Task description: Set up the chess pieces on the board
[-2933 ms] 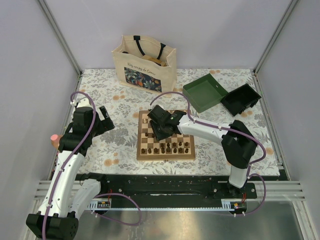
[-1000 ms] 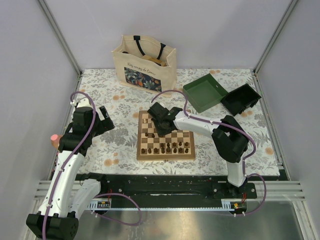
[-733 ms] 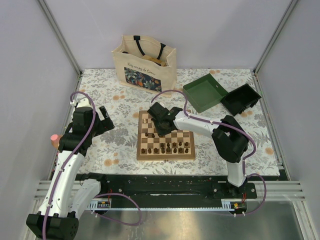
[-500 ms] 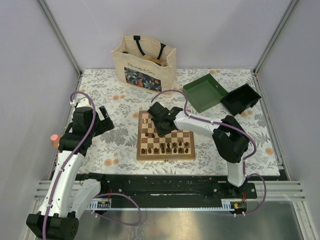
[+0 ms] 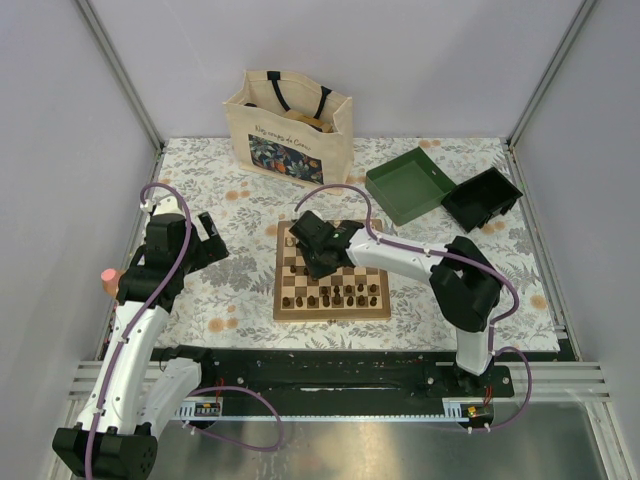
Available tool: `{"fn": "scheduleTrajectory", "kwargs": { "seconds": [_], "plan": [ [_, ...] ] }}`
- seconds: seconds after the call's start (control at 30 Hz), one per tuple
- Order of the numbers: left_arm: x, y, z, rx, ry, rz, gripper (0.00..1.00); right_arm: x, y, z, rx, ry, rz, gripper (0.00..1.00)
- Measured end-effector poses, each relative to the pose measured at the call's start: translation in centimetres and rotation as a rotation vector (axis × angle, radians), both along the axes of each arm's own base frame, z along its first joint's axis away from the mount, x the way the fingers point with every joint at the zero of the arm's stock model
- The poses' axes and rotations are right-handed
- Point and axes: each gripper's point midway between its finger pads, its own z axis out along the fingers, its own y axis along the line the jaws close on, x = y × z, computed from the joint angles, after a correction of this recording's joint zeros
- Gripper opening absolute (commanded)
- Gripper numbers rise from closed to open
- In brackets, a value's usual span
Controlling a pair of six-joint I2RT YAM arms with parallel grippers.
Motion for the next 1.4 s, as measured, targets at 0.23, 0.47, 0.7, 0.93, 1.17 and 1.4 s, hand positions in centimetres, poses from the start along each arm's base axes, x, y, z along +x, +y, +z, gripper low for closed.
{"fn": "scheduleTrajectory", "kwargs": {
  "seconds": [0.23,0.47,0.7,0.93,1.17,1.4],
  "plan": [
    [0.0,0.0,0.0,0.000,0.000,0.000,0.99,-1.1,0.2,-0.5,-0.006,0.018,0.012,0.20],
    [0.0,0.0,0.0,0.000,0.000,0.000,0.99,-2.1,0.6,-0.7,0.001,0.036,0.031,0.20],
    [0.0,0.0,0.0,0.000,0.000,0.001,0.99,-2.6,0.9,-0.8,0.001,0.042,0.037,0.20],
    [0.0,0.0,0.0,0.000,0.000,0.001,0.99,-3.0,0.9,-1.1,-0.005,0.046,0.044,0.20],
    [0.0,0.1,0.0,-0.002,0.000,0.003,0.99,-3.0,0.9,-1.1,-0.005,0.046,0.045,0.22],
    [0.0,-0.1,0.0,-0.007,0.001,-0.004,0.99,-3.0,0.9,-1.1,-0.005,0.046,0.045,0.30]
  ]
}}
